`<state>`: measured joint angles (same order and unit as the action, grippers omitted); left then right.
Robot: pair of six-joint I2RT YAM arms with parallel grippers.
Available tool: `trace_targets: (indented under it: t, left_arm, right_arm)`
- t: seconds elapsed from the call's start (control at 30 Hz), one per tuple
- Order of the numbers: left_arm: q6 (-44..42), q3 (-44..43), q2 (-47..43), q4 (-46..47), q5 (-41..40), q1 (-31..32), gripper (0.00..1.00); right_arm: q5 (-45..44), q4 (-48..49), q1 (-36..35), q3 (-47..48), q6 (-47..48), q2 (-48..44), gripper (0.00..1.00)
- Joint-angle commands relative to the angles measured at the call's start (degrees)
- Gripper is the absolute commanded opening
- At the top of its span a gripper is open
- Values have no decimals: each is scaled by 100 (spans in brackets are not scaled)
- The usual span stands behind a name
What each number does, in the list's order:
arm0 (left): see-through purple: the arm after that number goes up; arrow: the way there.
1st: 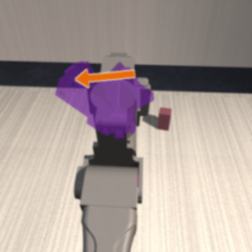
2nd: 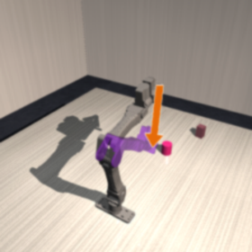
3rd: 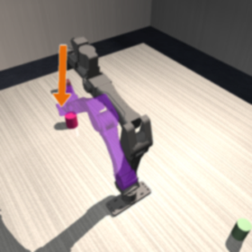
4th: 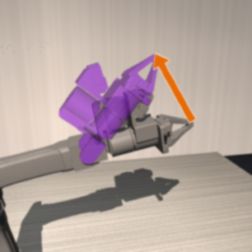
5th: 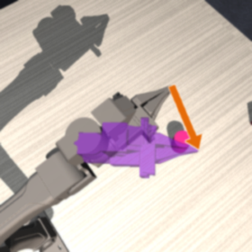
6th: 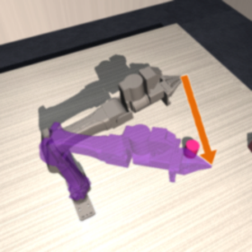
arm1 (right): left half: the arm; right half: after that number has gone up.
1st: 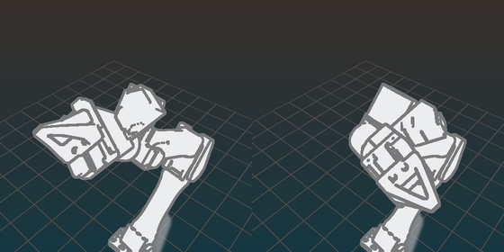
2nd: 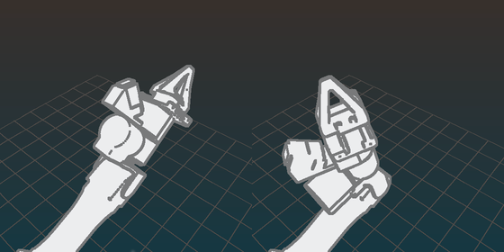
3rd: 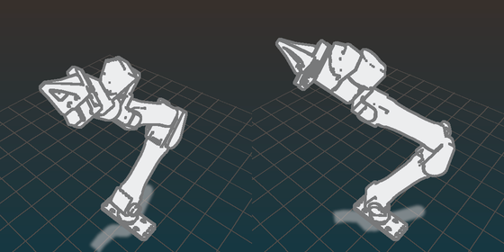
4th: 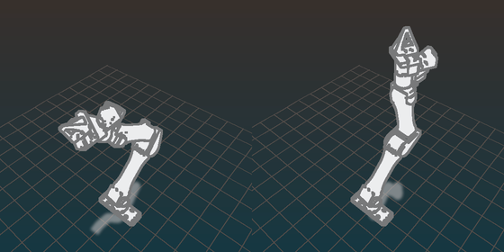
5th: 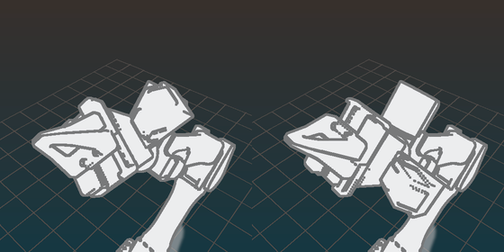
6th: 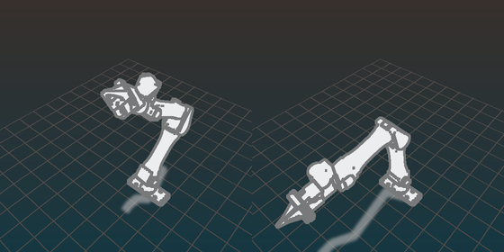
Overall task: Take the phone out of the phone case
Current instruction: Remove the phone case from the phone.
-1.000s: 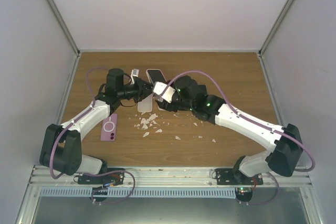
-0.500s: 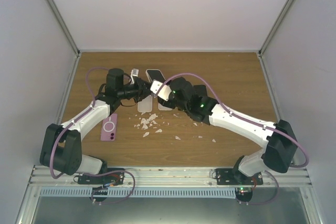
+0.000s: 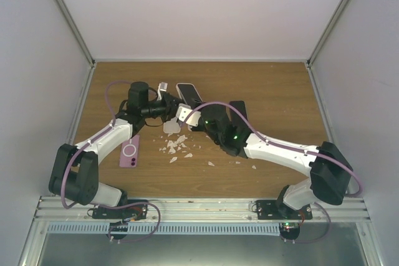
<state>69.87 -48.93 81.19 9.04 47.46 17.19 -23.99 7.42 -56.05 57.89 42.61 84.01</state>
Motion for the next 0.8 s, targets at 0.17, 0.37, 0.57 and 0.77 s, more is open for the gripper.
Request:
trace_targets:
  t: [0.17, 0.37, 0.57, 0.77]
  left_arm:
    - [-43, 74, -203, 784, 841, 188, 0]
    - [-81, 85, -235, 773, 863, 202, 0]
    - [-279, 89, -213, 571, 733, 180, 0]
    - [-684, 79, -209, 103, 409, 112, 0]
  right_arm:
    - [-553, 887, 36, -248, 541, 248, 37]
    - [-528, 663, 176, -34, 456, 345, 24]
    - [-80, -123, 310, 437, 7, 253, 4]
    - [209, -595, 327, 699, -233, 125, 0]
